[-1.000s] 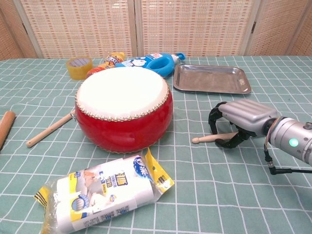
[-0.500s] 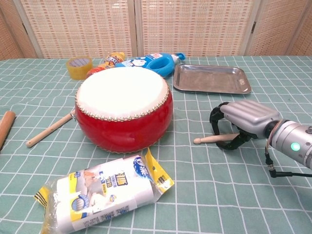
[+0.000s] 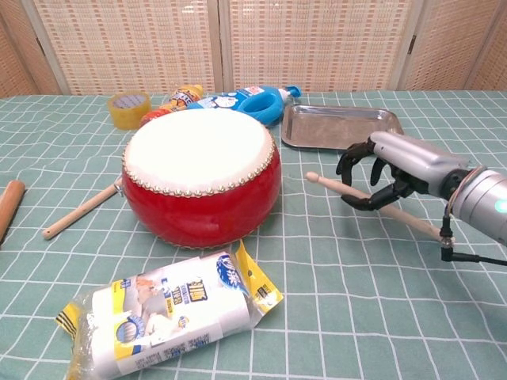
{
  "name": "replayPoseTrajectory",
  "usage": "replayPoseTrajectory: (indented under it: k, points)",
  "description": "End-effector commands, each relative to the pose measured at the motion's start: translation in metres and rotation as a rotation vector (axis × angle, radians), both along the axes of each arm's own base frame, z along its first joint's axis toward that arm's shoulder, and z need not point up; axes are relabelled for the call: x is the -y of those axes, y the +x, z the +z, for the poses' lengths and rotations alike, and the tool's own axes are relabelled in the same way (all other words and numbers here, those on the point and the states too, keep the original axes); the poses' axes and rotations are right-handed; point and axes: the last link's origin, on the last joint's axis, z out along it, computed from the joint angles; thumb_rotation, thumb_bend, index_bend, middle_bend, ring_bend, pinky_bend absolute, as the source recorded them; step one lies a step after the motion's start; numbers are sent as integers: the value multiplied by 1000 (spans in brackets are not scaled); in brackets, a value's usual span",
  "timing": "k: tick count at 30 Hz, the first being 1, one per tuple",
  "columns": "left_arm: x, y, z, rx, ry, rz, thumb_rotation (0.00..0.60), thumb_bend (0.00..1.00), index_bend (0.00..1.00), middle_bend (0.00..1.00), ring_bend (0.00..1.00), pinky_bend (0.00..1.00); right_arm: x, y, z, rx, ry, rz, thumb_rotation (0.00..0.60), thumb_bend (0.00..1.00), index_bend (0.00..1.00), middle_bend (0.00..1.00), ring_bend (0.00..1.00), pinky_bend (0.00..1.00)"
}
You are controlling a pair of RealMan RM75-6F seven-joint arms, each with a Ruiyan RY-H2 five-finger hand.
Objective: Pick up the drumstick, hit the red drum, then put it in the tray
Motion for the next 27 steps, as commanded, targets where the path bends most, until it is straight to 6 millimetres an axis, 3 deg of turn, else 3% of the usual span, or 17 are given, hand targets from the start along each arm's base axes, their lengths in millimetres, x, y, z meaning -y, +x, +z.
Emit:
replayPoseTrajectory:
  k: [1, 7, 13, 23, 27]
  points:
    - [0, 2, 1, -5, -1, -4, 600, 226, 0, 0, 0, 0, 8, 6, 30, 363, 38, -62, 545, 477, 621, 316, 234, 425]
    - [1, 6, 3, -12, -7, -9, 600, 227, 0, 0, 0, 0, 19, -9, 35, 754, 151, -185, 545, 479, 552, 322, 240, 425]
    - [1, 11, 5, -22, -7, -15, 600, 227, 0, 0, 0, 0, 30, -27, 32, 1034, 240, -275, 545, 484, 515, 322, 241, 425]
    - [0, 16, 3, -27, -22, -19, 600, 226, 0, 0, 0, 0, 45, -44, 14, 1196, 293, -323, 561, 490, 497, 322, 241, 405]
    - [1, 16, 3, -31, -25, -16, 600, 227, 0, 0, 0, 0, 48, -48, 9, 1208, 293, -329, 561, 490, 446, 322, 241, 392]
